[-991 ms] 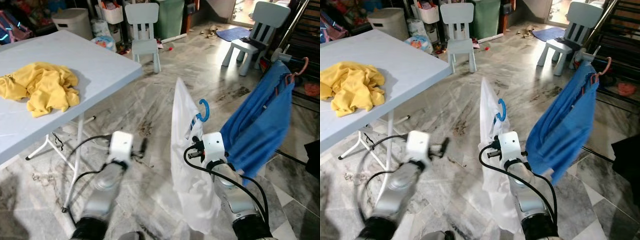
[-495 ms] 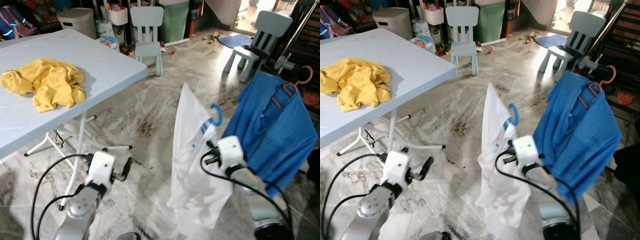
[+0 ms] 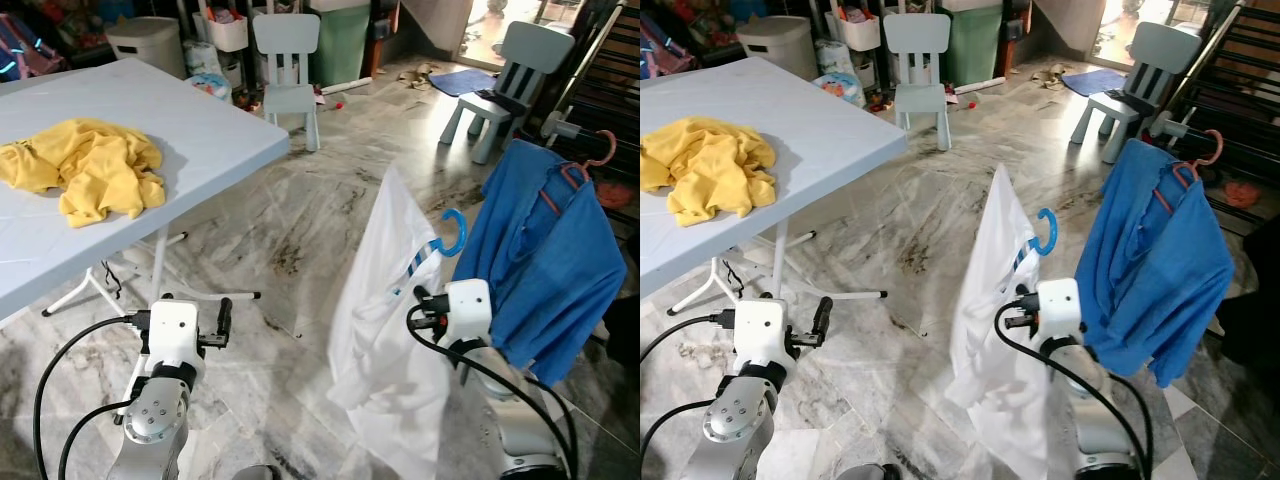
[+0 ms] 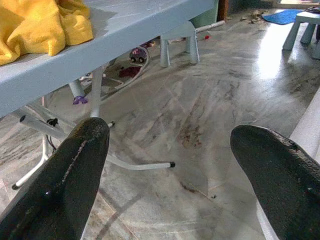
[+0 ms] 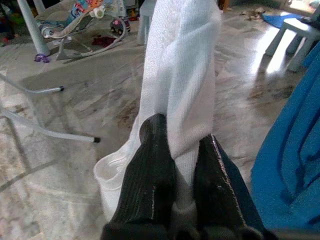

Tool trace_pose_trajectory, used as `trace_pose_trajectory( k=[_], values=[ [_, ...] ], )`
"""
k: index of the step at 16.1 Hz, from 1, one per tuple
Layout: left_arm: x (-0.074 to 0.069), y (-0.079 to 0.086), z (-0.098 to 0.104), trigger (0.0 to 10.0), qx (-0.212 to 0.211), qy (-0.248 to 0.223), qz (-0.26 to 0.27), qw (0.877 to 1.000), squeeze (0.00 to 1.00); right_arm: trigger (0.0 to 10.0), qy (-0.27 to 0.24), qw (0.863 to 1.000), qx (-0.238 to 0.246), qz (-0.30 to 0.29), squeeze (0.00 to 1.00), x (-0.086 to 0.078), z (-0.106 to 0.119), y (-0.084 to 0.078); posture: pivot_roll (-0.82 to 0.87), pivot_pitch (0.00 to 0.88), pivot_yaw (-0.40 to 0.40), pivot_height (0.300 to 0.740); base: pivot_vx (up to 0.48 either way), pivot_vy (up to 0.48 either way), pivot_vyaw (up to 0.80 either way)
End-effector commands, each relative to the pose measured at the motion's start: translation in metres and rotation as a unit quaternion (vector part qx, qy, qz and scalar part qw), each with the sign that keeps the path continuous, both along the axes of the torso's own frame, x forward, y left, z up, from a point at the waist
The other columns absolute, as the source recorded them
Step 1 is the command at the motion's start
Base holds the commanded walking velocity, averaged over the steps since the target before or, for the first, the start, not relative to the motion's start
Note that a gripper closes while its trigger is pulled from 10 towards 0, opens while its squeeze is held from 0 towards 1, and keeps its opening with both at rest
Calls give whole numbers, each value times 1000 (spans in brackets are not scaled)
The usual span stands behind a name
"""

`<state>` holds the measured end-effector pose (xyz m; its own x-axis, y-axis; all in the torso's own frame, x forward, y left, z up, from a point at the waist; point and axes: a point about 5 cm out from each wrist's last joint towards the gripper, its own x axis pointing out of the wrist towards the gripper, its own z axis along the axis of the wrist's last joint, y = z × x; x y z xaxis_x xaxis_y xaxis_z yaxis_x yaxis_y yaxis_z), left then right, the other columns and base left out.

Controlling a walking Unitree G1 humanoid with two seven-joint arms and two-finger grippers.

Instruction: Hang hanger

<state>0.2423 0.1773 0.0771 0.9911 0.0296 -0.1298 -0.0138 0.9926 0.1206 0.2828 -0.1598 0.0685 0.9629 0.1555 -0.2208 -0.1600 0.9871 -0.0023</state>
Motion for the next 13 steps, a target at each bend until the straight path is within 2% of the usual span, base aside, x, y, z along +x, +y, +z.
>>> trace_pose_trajectory(
  k=[1, 3, 4, 8, 13],
  values=[
    [1, -4, 8, 10000, 10, -18, -15, 1000, 0, 10000, -29, 1000, 4, -4, 0, 2, 14, 2, 102, 49, 0, 740, 0, 0, 0],
    [3, -10, 10, 10000, 12, -19, -30, 999, 0, 10000, -30, 999, 12, -8, 0, -2, 16, 2, 81, 51, 18, 740, 0, 0, 0],
    [2, -16, 11, 10000, 21, -21, -41, 999, 0, 10000, -21, 1000, 16, -13, 0, -11, 12, 0, 70, 63, 14, 740, 0, 0, 0],
    [-5, -21, 3, 10000, 3, 4, -41, 999, 0, 10000, -16, 1000, 19, 7, 0, -18, 17, 6, 51, 107, 0, 740, 0, 0, 0],
    [-14, -20, 2, 10000, 10, 14, -39, 999, 0, 10000, 1, 1000, 26, 5, 0, -26, 15, 8, 69, 146, 3, 740, 0, -96, 465]
  ],
)
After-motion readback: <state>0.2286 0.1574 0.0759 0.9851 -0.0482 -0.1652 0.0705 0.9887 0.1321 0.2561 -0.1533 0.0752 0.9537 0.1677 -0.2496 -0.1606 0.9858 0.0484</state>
